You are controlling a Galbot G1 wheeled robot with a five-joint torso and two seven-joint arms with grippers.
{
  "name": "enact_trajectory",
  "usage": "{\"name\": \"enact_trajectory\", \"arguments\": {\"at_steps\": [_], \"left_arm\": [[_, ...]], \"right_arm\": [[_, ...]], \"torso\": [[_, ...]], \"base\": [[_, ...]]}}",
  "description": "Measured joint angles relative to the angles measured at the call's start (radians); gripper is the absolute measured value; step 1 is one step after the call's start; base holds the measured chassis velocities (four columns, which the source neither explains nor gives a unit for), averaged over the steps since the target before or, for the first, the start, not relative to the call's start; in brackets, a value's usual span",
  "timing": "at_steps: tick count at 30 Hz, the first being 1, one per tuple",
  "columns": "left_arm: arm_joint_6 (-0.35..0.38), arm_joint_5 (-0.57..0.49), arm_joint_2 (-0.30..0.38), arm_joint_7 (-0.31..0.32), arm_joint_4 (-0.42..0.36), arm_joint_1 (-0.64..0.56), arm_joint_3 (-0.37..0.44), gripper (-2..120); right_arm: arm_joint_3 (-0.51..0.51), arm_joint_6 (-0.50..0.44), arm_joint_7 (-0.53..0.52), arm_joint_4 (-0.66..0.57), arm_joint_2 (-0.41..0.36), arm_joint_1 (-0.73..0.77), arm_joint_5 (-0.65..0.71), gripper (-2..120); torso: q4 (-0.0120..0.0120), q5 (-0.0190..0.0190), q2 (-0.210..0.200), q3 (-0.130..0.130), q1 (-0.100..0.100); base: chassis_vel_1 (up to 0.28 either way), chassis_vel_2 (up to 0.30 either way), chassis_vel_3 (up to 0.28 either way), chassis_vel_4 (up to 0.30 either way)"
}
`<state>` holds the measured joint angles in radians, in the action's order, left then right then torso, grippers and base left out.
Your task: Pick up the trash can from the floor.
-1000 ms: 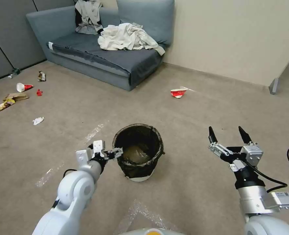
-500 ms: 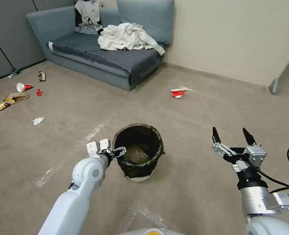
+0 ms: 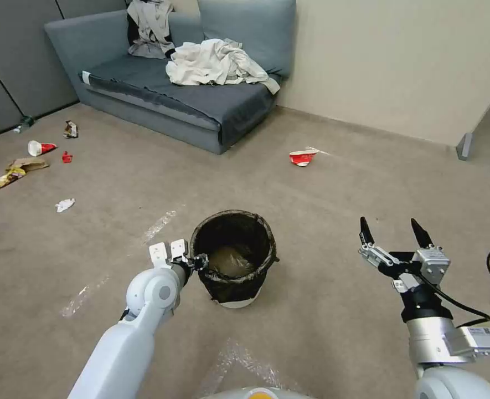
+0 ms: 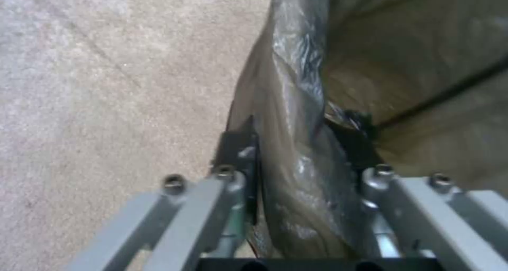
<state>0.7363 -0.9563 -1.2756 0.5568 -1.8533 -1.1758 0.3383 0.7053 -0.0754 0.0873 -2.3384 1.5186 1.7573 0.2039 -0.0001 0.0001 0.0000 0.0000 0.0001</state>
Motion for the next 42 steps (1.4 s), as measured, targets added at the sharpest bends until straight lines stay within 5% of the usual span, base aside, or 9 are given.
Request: {"name": "enact_trajectory", "arguments": {"at_steps": [4,16,24,32,42], "left_arm": [[-0.002,0.0,-0.01,0.002,-0.007,-0.002,0.007,3],[-0.003,-0.038,-0.013,0.02,-0.139,-0.045,0.064,3],[-0.003,-0.095,0.028,0.033,-0.338,-0.139,0.178,3],[-0.002,-0.148,0.057,0.05,-0.459,-0.185,0.242,3],[-0.002,-0.157,0.067,0.055,-0.496,-0.219,0.249,3]], "right_arm": [[0.0,0.0,-0.003,0.002,-0.004,-0.001,0.0,100],[-0.002,0.0,-0.005,-0.004,-0.014,0.002,0.001,100],[-0.002,0.002,-0.004,-0.025,-0.018,0.005,0.001,100],[-0.004,0.001,-0.003,-0.03,-0.018,0.005,0.003,100],[-0.005,0.001,-0.002,-0.037,-0.017,0.003,0.004,100]], "torso": [[0.0,-0.0001,0.0,0.0,0.0],[0.0,-0.0001,0.0,0.0,0.0],[0.0002,-0.0001,0.0,0.0,0.0],[0.0,-0.0001,0.0,0.0,0.0],[0.0,-0.0001,0.0,0.0,0.0]], "base": [[0.0,0.0,0.0,0.0],[0.0,0.0,0.0,0.0],[0.0,0.0,0.0,0.0],[0.0,0.0,0.0,0.0],[0.0,0.0,0.0,0.0]]}}
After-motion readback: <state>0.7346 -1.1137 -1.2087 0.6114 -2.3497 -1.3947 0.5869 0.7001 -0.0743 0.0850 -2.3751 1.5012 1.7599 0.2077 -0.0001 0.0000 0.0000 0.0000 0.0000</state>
